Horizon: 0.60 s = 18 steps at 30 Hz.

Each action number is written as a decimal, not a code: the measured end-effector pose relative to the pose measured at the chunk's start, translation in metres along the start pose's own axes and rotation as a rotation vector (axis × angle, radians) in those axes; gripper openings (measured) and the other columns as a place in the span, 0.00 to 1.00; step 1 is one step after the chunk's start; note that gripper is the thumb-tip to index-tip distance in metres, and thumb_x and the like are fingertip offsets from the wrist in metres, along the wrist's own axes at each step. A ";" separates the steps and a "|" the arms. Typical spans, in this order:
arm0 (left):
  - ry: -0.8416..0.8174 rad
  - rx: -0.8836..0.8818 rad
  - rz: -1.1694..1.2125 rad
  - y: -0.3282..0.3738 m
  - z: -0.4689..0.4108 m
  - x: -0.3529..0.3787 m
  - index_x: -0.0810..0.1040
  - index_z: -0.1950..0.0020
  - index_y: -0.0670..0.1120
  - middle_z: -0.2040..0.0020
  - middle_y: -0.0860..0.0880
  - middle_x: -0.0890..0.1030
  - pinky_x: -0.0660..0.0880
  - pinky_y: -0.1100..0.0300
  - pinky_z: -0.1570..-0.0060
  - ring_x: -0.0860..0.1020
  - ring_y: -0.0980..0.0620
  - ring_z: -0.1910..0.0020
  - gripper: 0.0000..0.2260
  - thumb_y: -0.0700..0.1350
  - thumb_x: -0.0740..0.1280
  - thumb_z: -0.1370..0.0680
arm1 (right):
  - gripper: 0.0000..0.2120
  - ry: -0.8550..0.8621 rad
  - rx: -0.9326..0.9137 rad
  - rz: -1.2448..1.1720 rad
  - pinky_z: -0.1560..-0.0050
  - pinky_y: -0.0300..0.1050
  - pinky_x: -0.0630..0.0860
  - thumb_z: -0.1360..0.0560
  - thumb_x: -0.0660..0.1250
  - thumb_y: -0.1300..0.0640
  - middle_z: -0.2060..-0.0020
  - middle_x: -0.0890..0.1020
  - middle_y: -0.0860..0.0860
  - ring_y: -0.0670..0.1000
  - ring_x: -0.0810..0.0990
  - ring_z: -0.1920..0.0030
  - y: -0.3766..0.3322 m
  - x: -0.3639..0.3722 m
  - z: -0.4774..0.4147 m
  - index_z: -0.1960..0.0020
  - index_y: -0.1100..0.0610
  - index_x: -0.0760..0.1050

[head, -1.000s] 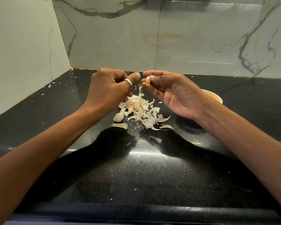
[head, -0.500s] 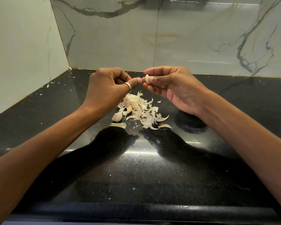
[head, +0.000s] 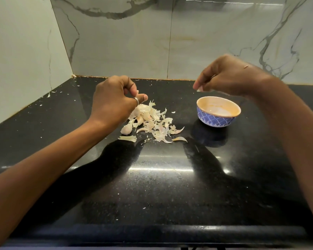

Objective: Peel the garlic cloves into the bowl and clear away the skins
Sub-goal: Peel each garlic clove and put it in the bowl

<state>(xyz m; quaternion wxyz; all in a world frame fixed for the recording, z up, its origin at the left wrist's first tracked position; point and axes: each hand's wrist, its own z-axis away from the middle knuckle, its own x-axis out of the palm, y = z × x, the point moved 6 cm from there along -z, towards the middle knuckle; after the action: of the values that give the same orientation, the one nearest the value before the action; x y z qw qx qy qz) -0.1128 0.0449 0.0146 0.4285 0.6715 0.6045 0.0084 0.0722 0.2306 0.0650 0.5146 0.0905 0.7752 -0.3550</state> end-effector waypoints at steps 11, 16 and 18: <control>0.025 0.040 -0.069 0.005 0.005 -0.004 0.77 0.69 0.58 0.66 0.60 0.82 0.82 0.51 0.55 0.83 0.59 0.62 0.17 0.40 0.77 0.29 | 0.18 -0.215 0.120 0.242 0.56 0.48 0.71 0.26 0.65 0.68 0.54 0.86 0.60 0.56 0.75 0.59 0.016 0.007 0.002 0.61 0.48 0.85; 0.056 0.047 -0.113 0.008 0.006 -0.009 0.76 0.69 0.61 0.64 0.57 0.83 0.81 0.50 0.57 0.81 0.57 0.61 0.17 0.43 0.78 0.30 | 0.17 -0.249 0.104 0.257 0.56 0.47 0.71 0.24 0.64 0.68 0.55 0.86 0.57 0.56 0.75 0.57 0.015 0.009 0.003 0.53 0.51 0.87; 0.060 0.041 -0.120 0.009 0.005 -0.010 0.76 0.70 0.62 0.65 0.58 0.82 0.81 0.51 0.57 0.80 0.58 0.62 0.17 0.43 0.78 0.30 | 0.16 -0.223 0.082 0.278 0.57 0.48 0.75 0.25 0.66 0.68 0.55 0.86 0.55 0.59 0.79 0.57 0.012 0.008 0.003 0.53 0.49 0.86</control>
<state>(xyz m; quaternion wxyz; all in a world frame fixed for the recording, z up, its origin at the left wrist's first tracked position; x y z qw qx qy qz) -0.1057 0.0350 0.0212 0.3964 0.6422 0.6560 -0.0095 0.0772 0.2355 0.0519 0.6375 0.1775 0.6782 -0.3196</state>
